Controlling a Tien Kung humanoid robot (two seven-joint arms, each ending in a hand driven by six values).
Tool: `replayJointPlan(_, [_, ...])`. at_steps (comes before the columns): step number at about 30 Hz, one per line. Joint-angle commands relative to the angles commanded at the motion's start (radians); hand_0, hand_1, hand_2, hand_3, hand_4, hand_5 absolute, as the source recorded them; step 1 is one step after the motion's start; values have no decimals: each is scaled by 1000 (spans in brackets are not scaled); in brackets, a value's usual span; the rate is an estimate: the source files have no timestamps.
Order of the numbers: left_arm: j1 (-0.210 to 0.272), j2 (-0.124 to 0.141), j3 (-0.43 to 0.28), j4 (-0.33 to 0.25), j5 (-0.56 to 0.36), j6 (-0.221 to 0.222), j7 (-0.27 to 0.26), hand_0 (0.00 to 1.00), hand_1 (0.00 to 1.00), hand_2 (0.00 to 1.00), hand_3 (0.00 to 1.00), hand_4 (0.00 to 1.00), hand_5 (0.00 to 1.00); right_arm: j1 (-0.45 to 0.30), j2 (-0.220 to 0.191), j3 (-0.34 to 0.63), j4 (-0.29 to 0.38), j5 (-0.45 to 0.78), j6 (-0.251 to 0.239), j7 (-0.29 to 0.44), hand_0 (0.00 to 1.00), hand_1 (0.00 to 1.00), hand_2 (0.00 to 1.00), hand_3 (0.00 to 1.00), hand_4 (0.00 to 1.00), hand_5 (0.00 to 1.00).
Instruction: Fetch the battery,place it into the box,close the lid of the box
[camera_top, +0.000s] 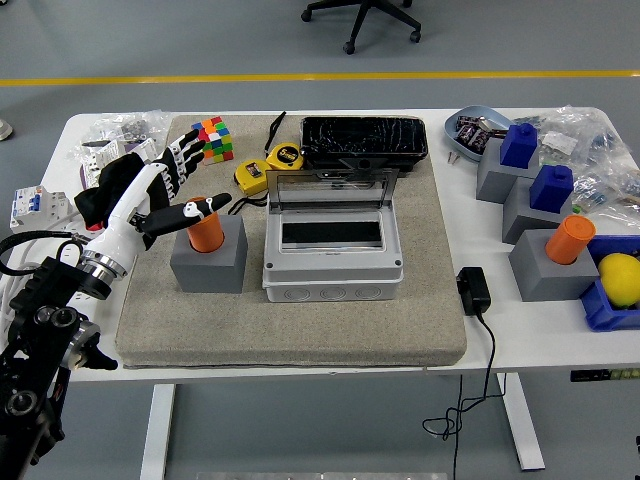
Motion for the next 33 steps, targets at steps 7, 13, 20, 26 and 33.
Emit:
replayJointPlan(7, [-1, -5, -7, 18, -14, -1, -6, 998, 998, 998, 998, 998, 285, 1, 2, 1, 0, 1, -1, -1, 880, 857, 820, 829, 998, 998])
replayJointPlan(13, [-1, -9, -14, 35, -11, -1, -8, 998, 998, 998, 998, 998, 287, 2, 2, 6, 0, 0, -2, -2, 880, 857, 819, 827, 998, 998])
replayJointPlan(20, [10, -14, -5, 59, -59, -24, -16, 995, 998, 998, 998, 998, 282, 3, 3, 9, 0, -1, -3, -4, 880, 856, 819, 827, 998, 998])
replayJointPlan(26, [11, -16, 0, 65, -61, -16, -16, 991, 998, 998, 998, 998, 276, 4, 4, 8, 0, 0, -4, -4, 879, 856, 819, 826, 998, 998])
replayJointPlan(33, [14, -16, 4, 82, -49, 7, -16, 913, 996, 998, 998, 998, 116, 3, 1, 8, 0, 0, -7, -6, 878, 856, 818, 824, 998, 998])
